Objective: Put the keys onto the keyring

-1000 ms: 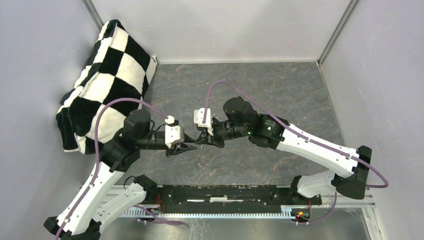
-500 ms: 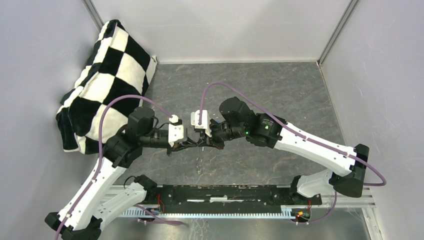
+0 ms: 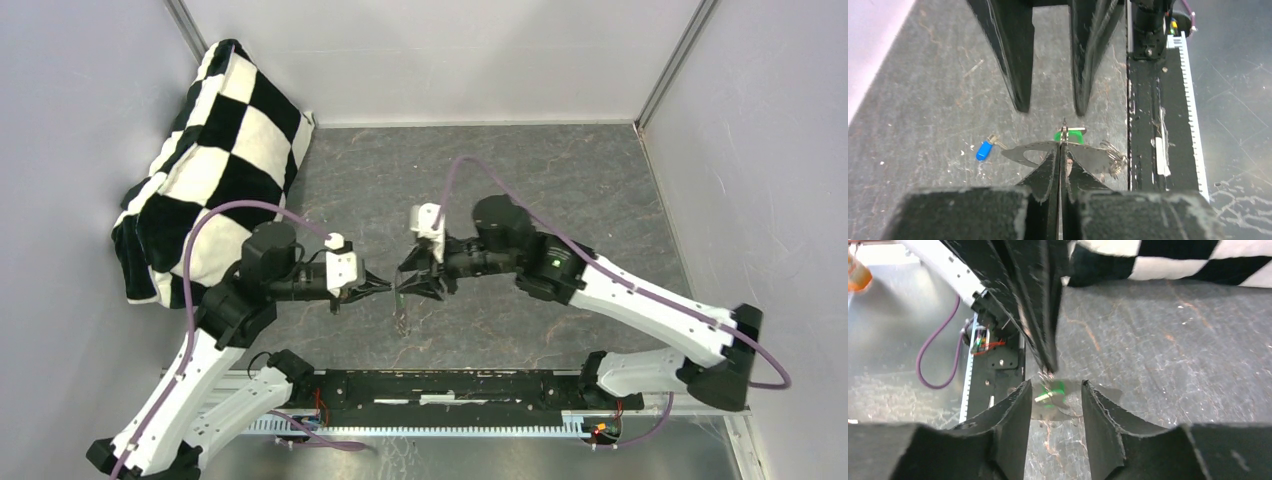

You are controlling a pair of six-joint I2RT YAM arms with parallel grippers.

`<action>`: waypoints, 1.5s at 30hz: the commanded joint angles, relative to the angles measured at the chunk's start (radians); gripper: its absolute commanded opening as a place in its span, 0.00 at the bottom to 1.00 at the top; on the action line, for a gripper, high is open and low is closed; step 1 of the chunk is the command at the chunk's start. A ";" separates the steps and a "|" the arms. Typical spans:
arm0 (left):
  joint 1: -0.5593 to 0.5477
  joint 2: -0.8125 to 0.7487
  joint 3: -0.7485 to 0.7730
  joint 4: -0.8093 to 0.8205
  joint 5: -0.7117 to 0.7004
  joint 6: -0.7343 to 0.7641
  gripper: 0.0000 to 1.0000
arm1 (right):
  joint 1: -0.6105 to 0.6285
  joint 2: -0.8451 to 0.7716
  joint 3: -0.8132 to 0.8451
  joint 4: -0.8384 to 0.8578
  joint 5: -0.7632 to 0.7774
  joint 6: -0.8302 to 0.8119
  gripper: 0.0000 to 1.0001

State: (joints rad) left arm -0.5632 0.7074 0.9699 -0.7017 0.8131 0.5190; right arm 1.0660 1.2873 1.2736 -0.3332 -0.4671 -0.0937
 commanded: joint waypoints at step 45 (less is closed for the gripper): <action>-0.004 -0.065 -0.002 0.516 -0.055 -0.460 0.02 | -0.105 -0.202 -0.383 0.706 0.013 0.432 0.39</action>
State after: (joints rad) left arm -0.5636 0.6537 0.9272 -0.2291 0.7612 0.0937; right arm 0.9565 1.0840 0.8986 0.3000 -0.4671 0.3218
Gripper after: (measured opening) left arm 0.026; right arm 0.424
